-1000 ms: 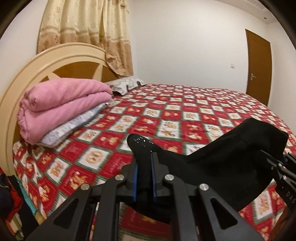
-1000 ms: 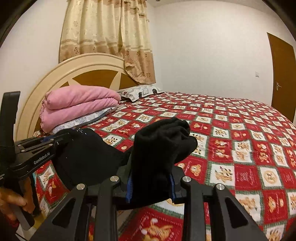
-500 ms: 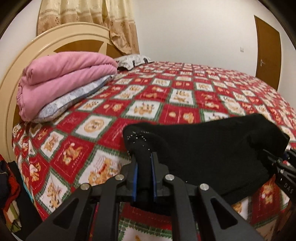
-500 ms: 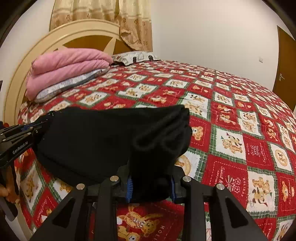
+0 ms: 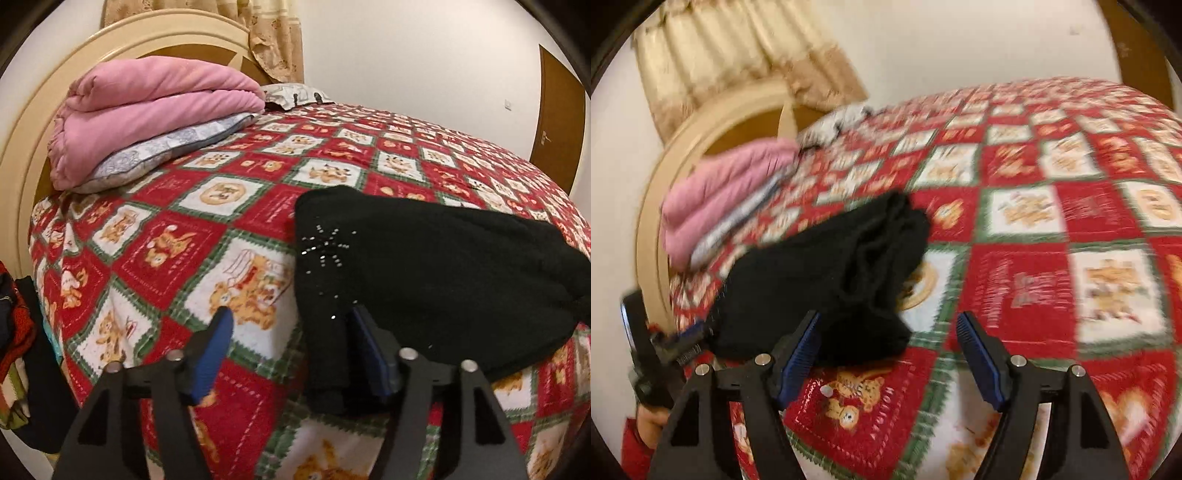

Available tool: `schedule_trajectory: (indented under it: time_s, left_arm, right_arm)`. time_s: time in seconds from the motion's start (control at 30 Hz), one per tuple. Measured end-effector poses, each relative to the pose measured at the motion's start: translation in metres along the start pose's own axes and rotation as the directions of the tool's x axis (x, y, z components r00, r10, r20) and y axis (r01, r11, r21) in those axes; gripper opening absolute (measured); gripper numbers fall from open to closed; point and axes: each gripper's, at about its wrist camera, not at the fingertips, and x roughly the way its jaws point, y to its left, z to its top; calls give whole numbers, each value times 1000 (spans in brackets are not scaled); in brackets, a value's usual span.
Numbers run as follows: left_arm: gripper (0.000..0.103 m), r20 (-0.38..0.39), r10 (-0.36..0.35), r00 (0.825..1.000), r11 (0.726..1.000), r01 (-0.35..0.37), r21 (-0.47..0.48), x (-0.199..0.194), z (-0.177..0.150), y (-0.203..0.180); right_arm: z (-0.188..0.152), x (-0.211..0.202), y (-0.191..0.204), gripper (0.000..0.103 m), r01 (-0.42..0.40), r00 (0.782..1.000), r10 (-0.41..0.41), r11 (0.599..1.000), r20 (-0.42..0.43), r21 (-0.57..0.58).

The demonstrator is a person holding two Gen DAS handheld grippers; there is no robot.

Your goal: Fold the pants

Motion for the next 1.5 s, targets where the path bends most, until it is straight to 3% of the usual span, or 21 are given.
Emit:
schedule_trajectory:
  time_s: [0.1,0.17,0.2,0.27,0.33,0.5,0.6,0.8,1.07,1.2,1.3,1.37,1.47,1.5]
  left_arm:
    - [81,17,24,1000,1000,-24,-5,1,-2,1]
    - [81,16,31,999,999,-30,-18,3,-2,1]
    - [81,17,37,999,999,-36,-18,3,-2,0]
    - [81,29,59,998,998,-59,1,2,-2,-4]
    - [83,42,86,995,996,-87,21,1,-3,-7]
    - [86,41,99,994,995,-100,29,1,-2,-7]
    - [90,32,97,995,995,-98,33,1,-1,-5]
    - [92,-3,75,997,997,-75,-2,-5,-3,0]
    - [100,-8,98,995,995,-97,35,-14,-11,7]
    - [101,-22,108,994,994,-107,31,-20,-15,17]
    - [97,5,129,992,991,-129,14,-37,-7,23]
    - [94,91,102,991,995,-101,-14,-56,8,27]
    - [74,185,31,982,999,-28,-19,-64,40,25]
    - [61,194,5,981,1000,-3,-14,-60,49,23]
  right_arm:
    - [3,-25,10,75,101,987,-98,995,124,-17]
    - [10,-32,30,71,124,980,-106,987,169,-100]
    - [13,-31,45,48,139,979,-110,977,173,-165]
    - [16,-22,73,24,130,983,-87,952,161,-278]
    - [18,-9,85,24,94,990,-56,947,130,-306]
    - [5,42,67,23,122,992,-128,957,-6,-265]
    - [-3,43,60,23,101,995,-101,959,15,-264]
    - [-9,42,66,25,136,991,-129,941,42,-309]
    - [-9,43,63,26,124,992,-117,943,41,-309]
    - [-9,40,61,31,92,996,-84,950,41,-299]
    - [-9,38,60,33,76,997,-65,952,46,-295]
    - [-10,38,61,34,67,997,-56,954,49,-293]
    - [-10,37,58,34,52,998,-40,958,51,-283]
    - [-10,37,57,34,49,998,-36,958,52,-281]
